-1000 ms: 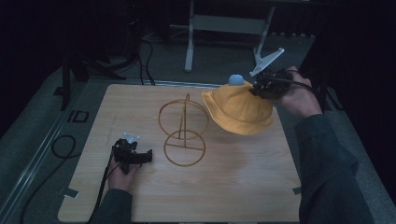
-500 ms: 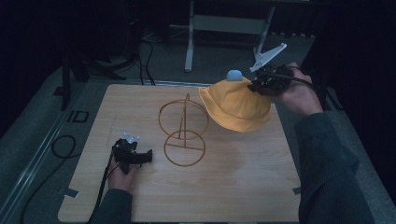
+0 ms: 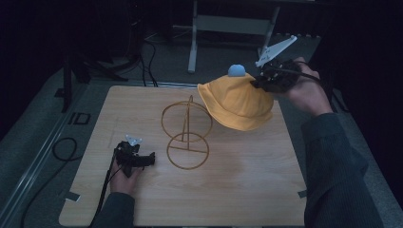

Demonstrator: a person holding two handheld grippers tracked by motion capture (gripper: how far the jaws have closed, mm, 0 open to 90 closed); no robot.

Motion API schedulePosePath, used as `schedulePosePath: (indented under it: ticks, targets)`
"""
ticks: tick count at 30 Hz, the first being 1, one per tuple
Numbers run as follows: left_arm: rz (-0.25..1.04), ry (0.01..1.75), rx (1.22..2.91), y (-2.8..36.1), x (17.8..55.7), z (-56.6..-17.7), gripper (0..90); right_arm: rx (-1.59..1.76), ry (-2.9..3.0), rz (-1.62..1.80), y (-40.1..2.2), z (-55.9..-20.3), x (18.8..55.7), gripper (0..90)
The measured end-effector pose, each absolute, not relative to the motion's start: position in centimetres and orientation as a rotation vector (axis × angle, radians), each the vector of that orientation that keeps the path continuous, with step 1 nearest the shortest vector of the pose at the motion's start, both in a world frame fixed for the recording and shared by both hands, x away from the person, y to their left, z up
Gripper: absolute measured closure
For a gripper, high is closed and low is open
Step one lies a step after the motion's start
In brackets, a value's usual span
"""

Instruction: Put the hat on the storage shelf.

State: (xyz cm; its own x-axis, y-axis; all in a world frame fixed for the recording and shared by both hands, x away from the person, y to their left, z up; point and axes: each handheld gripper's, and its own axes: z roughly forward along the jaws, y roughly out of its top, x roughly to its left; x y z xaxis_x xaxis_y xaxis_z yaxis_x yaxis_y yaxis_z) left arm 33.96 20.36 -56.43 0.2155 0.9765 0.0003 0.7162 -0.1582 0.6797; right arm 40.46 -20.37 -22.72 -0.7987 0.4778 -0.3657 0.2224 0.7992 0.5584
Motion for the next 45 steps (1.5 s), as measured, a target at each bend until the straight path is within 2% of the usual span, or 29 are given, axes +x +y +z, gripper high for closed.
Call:
schedulePosePath:
  ticks: [26,45]
  targets:
    - [0.61,1.56,1.941,20.4,34.0,-56.4,0.4,0.357,2.536,0.734,-14.7,-21.5,39.8,84.9]
    - [0.61,1.561,1.941,20.4,34.0,-56.4,0.4,0.268,2.599,0.707,-10.5,-22.9,39.8,84.6]
